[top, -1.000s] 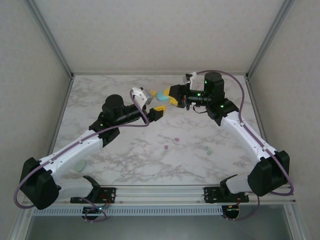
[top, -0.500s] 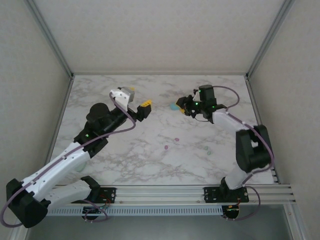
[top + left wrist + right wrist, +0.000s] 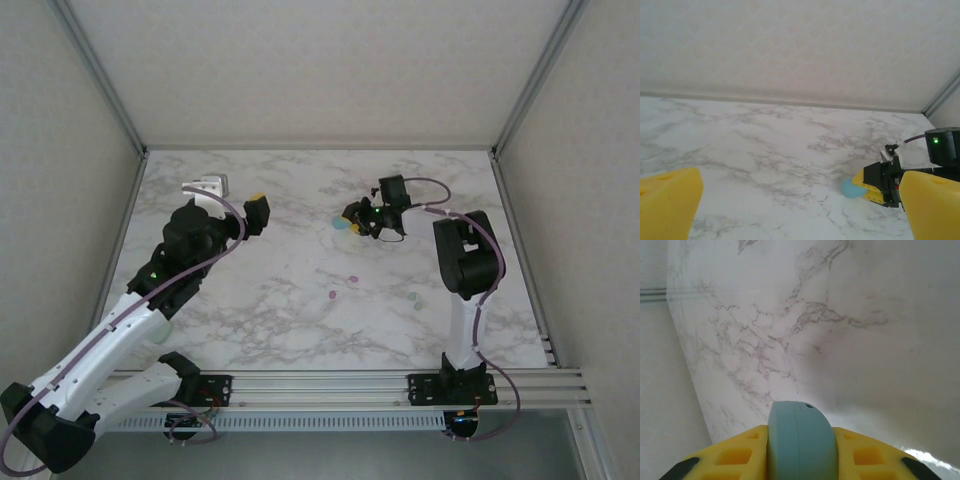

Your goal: Insert the wireless bluetooth earbuds into the charging case

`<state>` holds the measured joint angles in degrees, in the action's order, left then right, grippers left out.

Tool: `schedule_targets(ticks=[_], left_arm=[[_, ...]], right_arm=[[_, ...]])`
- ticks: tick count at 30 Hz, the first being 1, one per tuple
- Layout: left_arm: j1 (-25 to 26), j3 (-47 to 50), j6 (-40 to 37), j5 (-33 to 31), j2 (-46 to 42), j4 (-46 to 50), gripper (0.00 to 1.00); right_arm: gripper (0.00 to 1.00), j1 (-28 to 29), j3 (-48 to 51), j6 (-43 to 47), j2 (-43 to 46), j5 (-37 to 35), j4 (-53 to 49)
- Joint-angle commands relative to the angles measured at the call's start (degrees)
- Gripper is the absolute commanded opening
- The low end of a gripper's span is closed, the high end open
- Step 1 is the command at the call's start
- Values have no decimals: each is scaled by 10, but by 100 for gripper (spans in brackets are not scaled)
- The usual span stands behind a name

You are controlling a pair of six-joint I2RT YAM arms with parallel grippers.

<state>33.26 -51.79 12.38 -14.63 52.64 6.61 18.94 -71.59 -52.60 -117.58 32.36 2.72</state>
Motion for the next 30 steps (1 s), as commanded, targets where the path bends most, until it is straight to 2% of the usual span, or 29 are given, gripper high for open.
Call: schedule_targets(ticks=[1, 9, 12, 15, 21, 25, 30], left_arm=[[-5, -23, 21, -24, -3, 46, 100], [-7, -22, 18, -29, -6, 46, 100], [-7, -22, 21, -27, -5, 45, 100], [-8, -22, 24, -23, -4, 44, 100], [-8, -21, 26, -23, -2, 48, 100], [-16, -35, 57, -65, 17, 91, 100], [-44, -96, 108, -69, 88, 198, 95]], right_arm=[[17, 0, -29, 27, -22, -1, -19], [25, -1, -34, 63, -30, -22, -86], [32, -1, -34, 81, -24, -36, -114], [44, -1, -37, 97, -16, -52, -144], [54, -1, -60, 132, 0, -98, -210], [59, -1, -75, 157, 23, -130, -255], [68, -1, -63, 191, 100, -181, -295]])
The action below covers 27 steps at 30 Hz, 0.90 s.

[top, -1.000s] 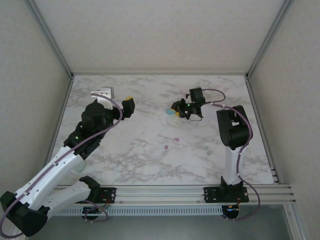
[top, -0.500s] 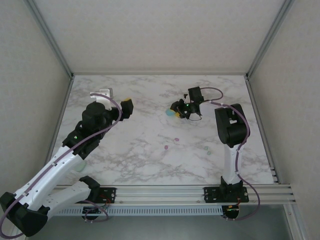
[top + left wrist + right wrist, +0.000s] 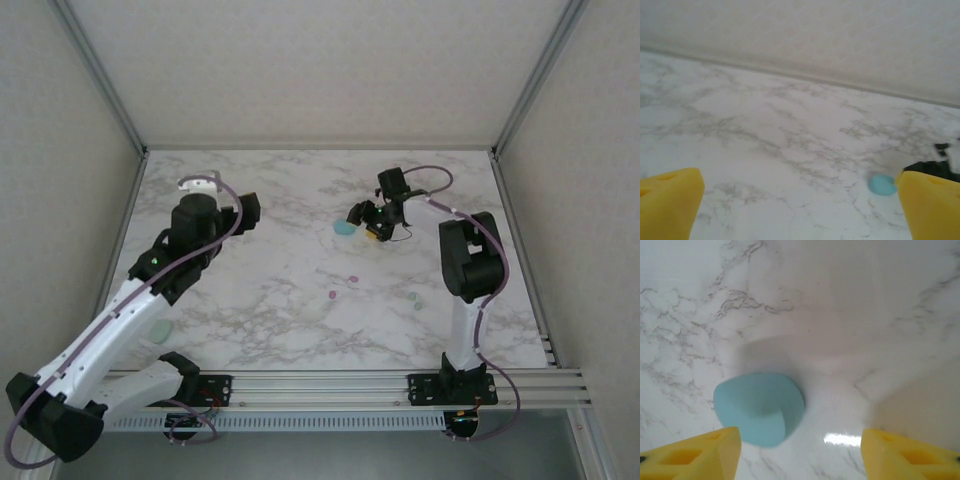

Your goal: Insert the wireless bluetooth earbuds into the charging case

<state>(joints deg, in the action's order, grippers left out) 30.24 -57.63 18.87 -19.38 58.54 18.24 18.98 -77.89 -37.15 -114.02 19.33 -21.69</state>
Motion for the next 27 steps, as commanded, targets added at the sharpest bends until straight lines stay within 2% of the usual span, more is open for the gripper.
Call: schedule_targets(ticks=[1, 6, 7, 10, 12, 15, 22, 27], left_arm=[[-18, -52, 53, -22, 49, 102, 93], [-41, -109, 138, -62, 144, 204, 86], [-51, -118, 159, -66, 161, 225, 82], [-69, -118, 203, -85, 188, 258, 78], [-86, -100, 233, -110, 187, 270, 79], [-137, -61, 256, -111, 171, 277, 79], [-277, 12, 286, -73, 164, 303, 79], [-300, 37, 296, -73, 174, 298, 79]], right_arm=[[69, -2, 6, 41, 83, -55, -54], [69, -2, 33, 62, 161, -64, -88], [69, -2, 37, 67, 173, -65, -99], [69, -2, 47, 79, 204, -66, -128], [70, -2, 54, 84, 222, -68, -144], [70, -2, 61, 84, 243, -69, -162], [70, -2, 70, 66, 257, -60, -164], [70, -2, 68, 52, 247, -41, -157]])
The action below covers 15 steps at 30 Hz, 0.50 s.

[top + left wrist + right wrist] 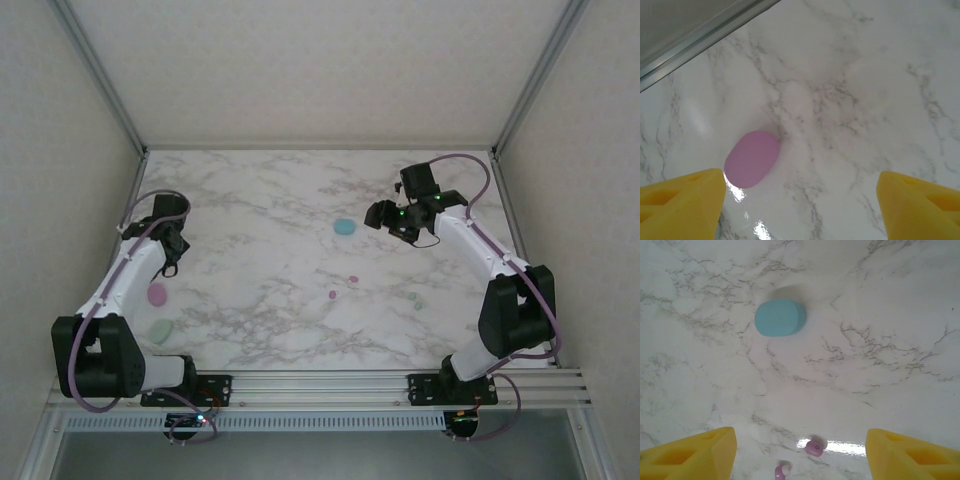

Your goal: Insert the wireless bluetooth earbuds into the charging case

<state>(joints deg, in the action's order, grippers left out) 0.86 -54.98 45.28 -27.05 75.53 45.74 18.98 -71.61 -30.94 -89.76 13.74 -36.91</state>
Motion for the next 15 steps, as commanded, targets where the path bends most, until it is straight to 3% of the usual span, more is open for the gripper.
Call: schedule_targets(ticks=[1, 15], left_arm=[[-10, 16, 37, 8, 10, 21, 80], [-52, 42, 40, 12, 84, 10, 82]], right_arm=[[70, -2, 6, -12, 3, 19, -2], [70, -2, 17, -24, -4, 27, 1]])
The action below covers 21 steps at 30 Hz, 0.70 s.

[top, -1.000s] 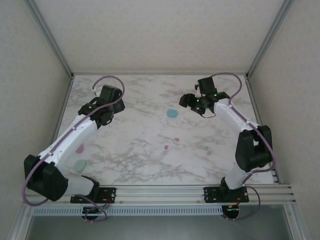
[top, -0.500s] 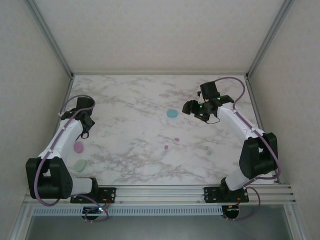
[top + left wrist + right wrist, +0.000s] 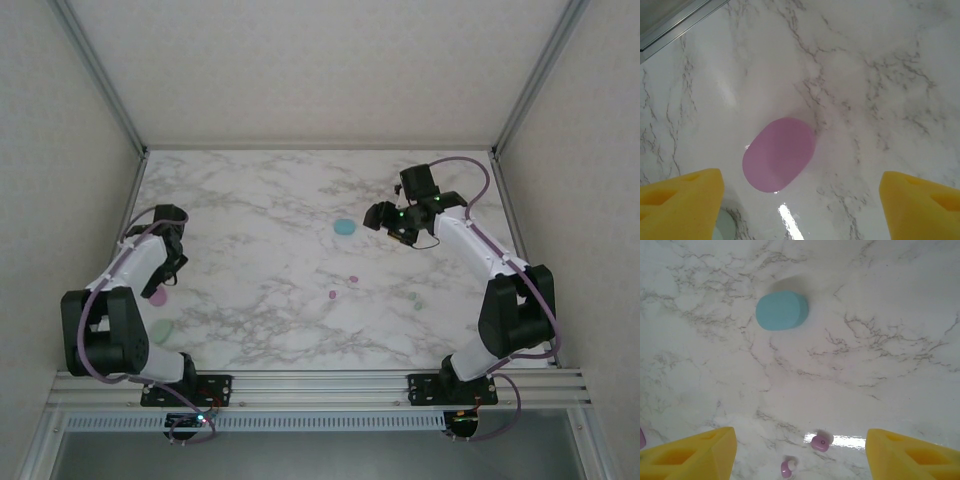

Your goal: Insert the wireless bluetooth earbuds into the charging case

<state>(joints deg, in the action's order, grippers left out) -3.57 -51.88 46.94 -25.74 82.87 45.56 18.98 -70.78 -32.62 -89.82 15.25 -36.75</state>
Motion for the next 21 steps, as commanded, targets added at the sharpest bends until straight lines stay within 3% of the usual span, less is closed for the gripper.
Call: schedule_targets(ticks=[1, 7, 21], left_arm=[[-11, 15, 19, -1, 15, 6, 83], [-33, 28, -38, 56, 48, -44, 87], [-75, 41, -83, 62, 70, -53, 87]], right_arm=[[70, -2, 8, -8, -4, 13, -1], [70, -1, 14, -9, -6, 14, -1], [70, -2, 13, -15, -22, 24, -5]])
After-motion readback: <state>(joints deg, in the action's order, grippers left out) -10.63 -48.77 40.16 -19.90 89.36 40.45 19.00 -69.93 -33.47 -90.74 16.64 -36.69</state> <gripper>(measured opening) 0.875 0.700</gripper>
